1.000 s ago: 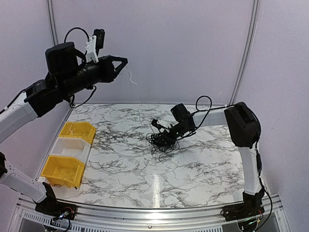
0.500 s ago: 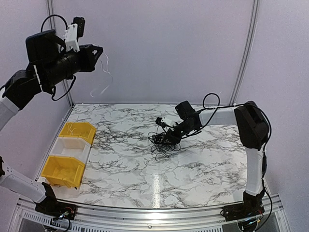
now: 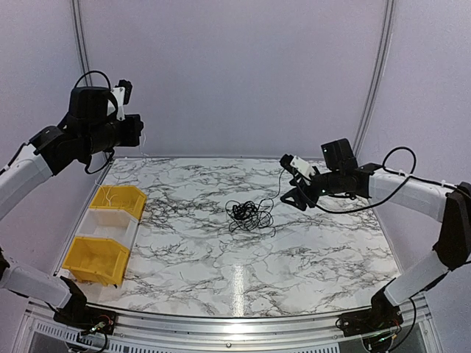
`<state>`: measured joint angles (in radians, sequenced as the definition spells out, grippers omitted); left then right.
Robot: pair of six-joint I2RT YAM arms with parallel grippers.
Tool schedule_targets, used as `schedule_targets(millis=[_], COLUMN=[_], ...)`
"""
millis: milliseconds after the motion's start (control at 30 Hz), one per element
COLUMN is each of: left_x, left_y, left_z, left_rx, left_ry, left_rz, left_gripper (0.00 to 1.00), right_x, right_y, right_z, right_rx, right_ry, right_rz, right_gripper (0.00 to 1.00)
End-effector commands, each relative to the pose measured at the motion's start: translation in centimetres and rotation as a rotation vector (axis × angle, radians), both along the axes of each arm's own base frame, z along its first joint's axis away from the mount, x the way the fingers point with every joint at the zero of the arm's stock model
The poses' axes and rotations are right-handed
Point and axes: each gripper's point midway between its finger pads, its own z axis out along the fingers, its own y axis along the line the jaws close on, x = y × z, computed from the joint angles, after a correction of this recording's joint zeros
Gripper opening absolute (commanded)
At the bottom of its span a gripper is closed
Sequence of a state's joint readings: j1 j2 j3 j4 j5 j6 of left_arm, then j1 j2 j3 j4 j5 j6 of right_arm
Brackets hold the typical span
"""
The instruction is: Untangle the cables
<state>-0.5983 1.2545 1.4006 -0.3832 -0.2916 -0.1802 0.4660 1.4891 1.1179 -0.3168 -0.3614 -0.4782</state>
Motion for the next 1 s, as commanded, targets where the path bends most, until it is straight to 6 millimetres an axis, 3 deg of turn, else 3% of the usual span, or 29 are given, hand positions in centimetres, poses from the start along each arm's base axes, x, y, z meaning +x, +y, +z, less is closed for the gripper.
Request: schedule_targets(millis=[0, 67, 200, 600, 967], left_x=[1.0, 1.8, 2.8, 4.7, 7.1], left_y=[3.1, 4.4, 6.7, 12.9, 15.8], left_z=[-2.0, -3.4, -6.1, -12.9, -18.1], left_rx=[0.009, 0.017, 0.028, 0.082, 0.101], left_ry=[0.053, 0.081, 0.141, 0.260, 0.346], left_rz=[0.073, 0.105, 0.163, 0.311, 0.393], left_gripper=[0.00, 0.00, 0.00, 0.00, 0.00], right_x=[-0.4, 0.1, 0.3, -0.3, -0.4], right_y=[-3.0, -4.3, -4.9, -4.2, -4.2], right_z=[-0.4, 0.0, -0.1, -2.0, -2.3], right_rx=[0.018, 0.046, 0.050, 0.049, 0.041], right_ry=[-0.052, -0.050, -0.048, 0.018, 0.019], right_rz=[-0.029, -0.054, -0.057, 0.001, 0.012], right_gripper=[0.73, 0.73, 0.72, 0.71, 0.70])
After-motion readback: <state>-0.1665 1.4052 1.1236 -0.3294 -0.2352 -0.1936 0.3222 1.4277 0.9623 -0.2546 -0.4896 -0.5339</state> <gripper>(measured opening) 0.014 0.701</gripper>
